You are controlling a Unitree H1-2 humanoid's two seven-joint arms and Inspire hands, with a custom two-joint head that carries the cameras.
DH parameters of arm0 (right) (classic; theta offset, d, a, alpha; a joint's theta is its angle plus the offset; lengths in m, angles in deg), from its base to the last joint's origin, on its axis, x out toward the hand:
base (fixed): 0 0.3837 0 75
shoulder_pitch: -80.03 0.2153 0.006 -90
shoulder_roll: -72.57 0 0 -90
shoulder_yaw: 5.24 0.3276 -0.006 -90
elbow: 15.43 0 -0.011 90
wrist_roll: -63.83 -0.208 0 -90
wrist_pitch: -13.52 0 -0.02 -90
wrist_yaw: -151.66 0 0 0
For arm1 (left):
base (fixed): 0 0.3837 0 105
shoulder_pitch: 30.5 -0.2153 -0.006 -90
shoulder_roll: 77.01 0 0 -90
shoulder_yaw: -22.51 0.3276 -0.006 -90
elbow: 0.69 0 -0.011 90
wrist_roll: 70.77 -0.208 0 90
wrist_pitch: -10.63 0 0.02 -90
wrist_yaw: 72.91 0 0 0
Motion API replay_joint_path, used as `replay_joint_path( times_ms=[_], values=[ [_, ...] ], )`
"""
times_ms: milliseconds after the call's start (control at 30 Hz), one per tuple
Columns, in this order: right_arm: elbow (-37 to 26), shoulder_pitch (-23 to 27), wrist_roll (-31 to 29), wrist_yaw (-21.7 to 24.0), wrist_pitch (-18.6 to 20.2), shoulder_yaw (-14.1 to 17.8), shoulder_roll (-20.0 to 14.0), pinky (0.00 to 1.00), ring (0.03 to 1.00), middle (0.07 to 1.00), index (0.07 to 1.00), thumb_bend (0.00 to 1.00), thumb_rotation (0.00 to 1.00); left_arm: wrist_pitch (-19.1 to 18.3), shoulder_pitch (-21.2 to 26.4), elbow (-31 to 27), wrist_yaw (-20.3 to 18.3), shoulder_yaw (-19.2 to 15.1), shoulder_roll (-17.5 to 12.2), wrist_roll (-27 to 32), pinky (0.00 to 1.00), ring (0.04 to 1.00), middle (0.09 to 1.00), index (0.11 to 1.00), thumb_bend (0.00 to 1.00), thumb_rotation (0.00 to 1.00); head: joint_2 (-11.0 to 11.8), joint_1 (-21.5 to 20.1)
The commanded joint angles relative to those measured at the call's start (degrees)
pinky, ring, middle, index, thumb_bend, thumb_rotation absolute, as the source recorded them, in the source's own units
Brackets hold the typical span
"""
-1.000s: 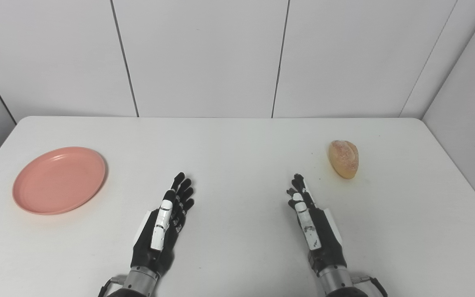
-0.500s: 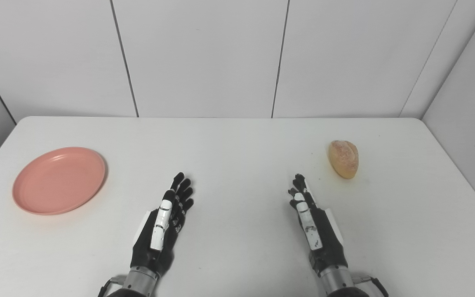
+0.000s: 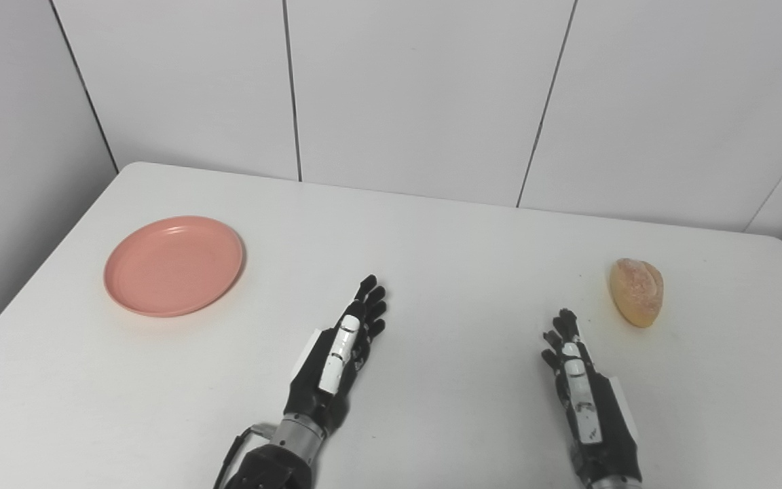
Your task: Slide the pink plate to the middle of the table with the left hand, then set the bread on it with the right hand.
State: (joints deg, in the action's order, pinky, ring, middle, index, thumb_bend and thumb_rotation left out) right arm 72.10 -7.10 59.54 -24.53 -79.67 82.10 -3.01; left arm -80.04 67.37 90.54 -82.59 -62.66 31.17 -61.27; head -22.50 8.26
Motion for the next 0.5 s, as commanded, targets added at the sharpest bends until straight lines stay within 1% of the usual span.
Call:
replay_joint_path(
  times_ms=[0,33,67,167,367,467],
  values=[
    [0.5,0.9,-1.8,1.5,-4.5,0.9,-0.8,1.00,1.000,1.000,1.000,0.26,1.00,3.4,-0.6,3.1,0.1,0.8,1.4,-0.8,1.00,1.000,1.000,1.000,0.46,1.00,1.0,1.5],
    [1.0,0.9,-2.2,1.8,-5.0,1.1,-0.9,1.00,1.000,1.000,1.000,0.26,1.00,3.9,-0.5,3.6,0.1,0.9,1.7,-1.0,1.00,1.000,1.000,1.000,0.46,1.00,1.0,1.5],
    [1.6,1.0,-2.5,2.2,-5.7,1.2,-1.2,1.00,1.000,1.000,1.000,0.26,1.00,4.5,-0.4,4.2,0.2,1.0,1.9,-1.4,1.00,1.000,1.000,1.000,0.46,1.00,1.9,3.0],
    [3.1,1.2,-3.1,3.2,-7.7,1.5,-1.8,1.00,1.000,1.000,1.000,0.25,1.00,5.6,-0.1,5.9,0.5,1.2,2.5,-2.4,1.00,1.000,1.000,1.000,0.46,1.00,3.2,5.0],
    [3.4,1.2,-2.9,3.4,-8.2,1.8,-2.1,1.00,1.000,1.000,1.000,0.24,1.00,7.7,0.2,8.3,0.8,1.4,3.3,-2.8,1.00,1.000,1.000,1.000,0.46,1.00,4.3,6.0],
    [3.0,1.0,-2.7,3.5,-7.8,1.8,-2.2,1.00,1.000,1.000,1.000,0.22,1.00,8.5,0.3,9.0,0.8,1.4,3.5,-3.0,1.00,1.000,1.000,1.000,0.46,1.00,4.4,6.2]
  ],
)
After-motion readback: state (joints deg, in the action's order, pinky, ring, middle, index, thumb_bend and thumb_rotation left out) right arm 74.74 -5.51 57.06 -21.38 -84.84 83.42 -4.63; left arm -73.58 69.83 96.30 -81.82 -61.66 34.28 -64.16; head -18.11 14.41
